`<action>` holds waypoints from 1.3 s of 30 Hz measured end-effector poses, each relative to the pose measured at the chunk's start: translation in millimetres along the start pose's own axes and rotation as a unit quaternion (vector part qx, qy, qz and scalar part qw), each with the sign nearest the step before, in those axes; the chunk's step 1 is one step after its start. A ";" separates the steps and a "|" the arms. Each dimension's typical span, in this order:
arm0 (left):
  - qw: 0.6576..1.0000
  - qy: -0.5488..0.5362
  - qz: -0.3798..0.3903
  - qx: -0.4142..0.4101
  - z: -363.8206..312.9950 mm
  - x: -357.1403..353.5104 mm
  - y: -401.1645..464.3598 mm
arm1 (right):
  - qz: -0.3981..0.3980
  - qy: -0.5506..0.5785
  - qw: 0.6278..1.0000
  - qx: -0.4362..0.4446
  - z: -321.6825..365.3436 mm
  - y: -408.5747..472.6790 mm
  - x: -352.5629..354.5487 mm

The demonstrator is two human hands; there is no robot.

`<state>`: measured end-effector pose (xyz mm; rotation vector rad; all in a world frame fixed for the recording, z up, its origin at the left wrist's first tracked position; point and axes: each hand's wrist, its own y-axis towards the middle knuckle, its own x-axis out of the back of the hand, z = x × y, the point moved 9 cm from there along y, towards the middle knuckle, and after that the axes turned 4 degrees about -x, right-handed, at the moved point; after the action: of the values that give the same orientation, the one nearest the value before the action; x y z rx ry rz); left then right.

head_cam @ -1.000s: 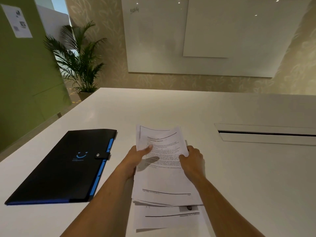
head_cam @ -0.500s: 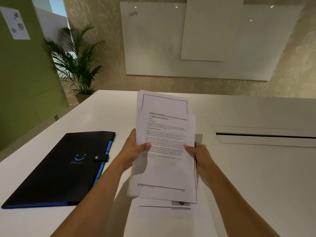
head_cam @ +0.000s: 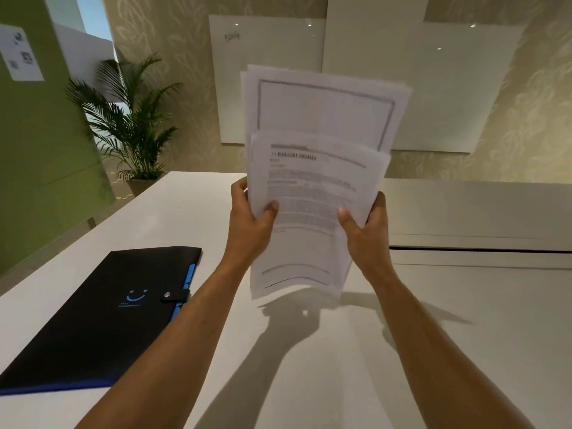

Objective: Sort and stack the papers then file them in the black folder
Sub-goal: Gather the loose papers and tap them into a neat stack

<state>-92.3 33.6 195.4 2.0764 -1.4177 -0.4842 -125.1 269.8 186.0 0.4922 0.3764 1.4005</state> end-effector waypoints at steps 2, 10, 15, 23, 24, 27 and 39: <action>1.000 0.004 -0.018 0.012 7.8 2.0 -6.4 | 0.013 0.004 1.000 -0.027 -11.0 -3.7 -1.9; 0.997 -0.013 -0.041 0.068 37.0 7.3 -17.7 | 0.036 -0.011 0.997 -0.068 -33.5 -10.2 -15.3; 0.994 -0.031 -0.038 0.102 56.6 6.5 -27.0 | 0.037 0.000 0.995 -0.093 -49.7 -17.2 -20.3; 0.993 0.005 -0.073 0.091 54.8 14.0 -29.2 | 0.010 -0.019 0.997 -0.073 -46.6 -13.7 -13.8; 0.995 0.007 -0.072 0.075 47.8 14.7 -25.6 | 0.008 -0.020 0.998 -0.061 -41.6 -12.8 -12.2; 0.997 0.016 -0.071 0.003 17.3 14.0 -12.6 | -0.014 -0.005 1.000 -0.002 -17.5 -9.2 -8.8; 0.963 0.222 -0.068 -0.135 -31.0 8.0 16.5 | -0.026 -0.196 0.973 0.115 45.6 27.2 -17.9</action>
<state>-83.0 29.5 230.0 1.9122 -0.8999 -0.2259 -126.3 250.0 238.3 0.9257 0.2278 1.1797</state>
